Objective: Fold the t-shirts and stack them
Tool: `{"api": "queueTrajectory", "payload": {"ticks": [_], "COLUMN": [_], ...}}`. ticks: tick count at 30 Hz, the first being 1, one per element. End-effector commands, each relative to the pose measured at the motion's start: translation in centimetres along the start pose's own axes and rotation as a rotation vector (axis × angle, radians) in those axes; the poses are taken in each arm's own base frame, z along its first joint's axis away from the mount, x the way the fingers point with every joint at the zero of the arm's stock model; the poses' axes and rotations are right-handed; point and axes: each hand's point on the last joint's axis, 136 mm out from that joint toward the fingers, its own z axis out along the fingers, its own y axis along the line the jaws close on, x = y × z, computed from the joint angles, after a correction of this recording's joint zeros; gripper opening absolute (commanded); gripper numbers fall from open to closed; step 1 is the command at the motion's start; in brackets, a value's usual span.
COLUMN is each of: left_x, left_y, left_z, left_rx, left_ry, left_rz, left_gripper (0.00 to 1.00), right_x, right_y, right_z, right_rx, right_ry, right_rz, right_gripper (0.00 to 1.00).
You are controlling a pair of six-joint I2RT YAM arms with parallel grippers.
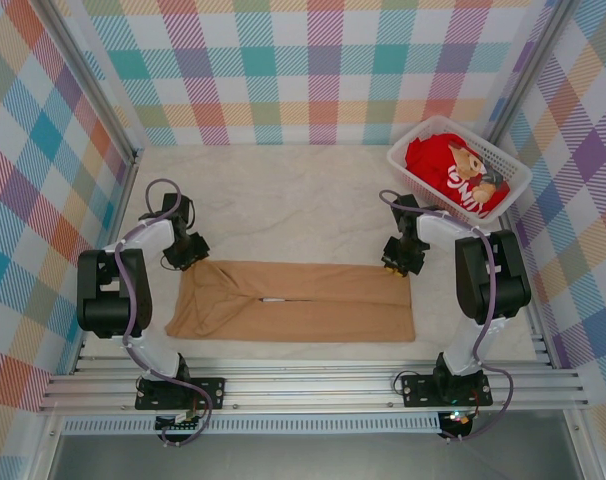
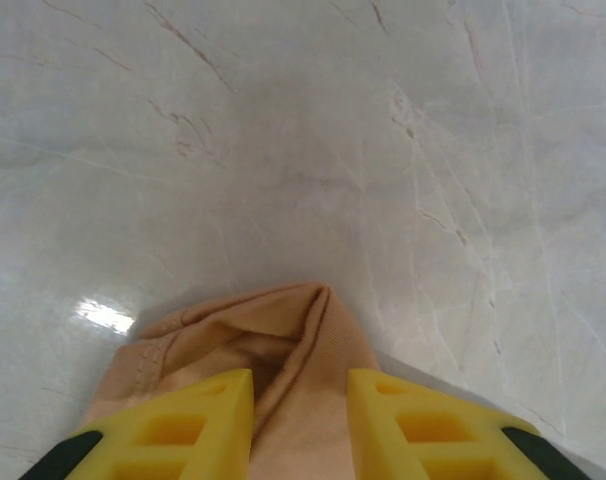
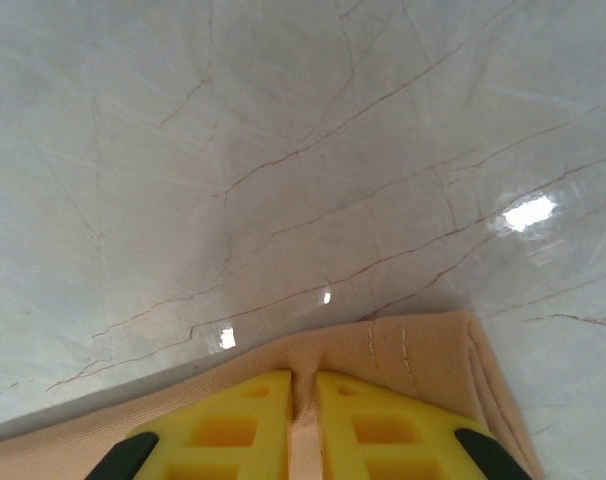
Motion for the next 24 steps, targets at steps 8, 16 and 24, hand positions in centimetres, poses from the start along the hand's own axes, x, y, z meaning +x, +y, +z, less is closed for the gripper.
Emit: {"api": "queueTrajectory", "payload": {"ticks": [8,16,24], "left_x": [-0.2,-0.5,1.2], "left_y": [0.7,1.4,3.3], "left_z": [0.9,-0.4,-2.0], "left_rx": [-0.005,-0.027,-0.067], "left_ry": [-0.011,-0.059,-0.087], "left_rz": [0.021,0.004,-0.064], "left_gripper": [0.24,0.02,0.00], "right_x": [0.3,0.2,0.2], "right_y": [-0.8,-1.0,-1.0], "right_z": [1.1,1.3,1.4], "right_rx": [0.053,0.065,0.068], "right_ry": [0.036,0.040,0.040], "right_rz": [0.017,0.023,0.028], "right_gripper": [0.15,0.14,0.14]}}
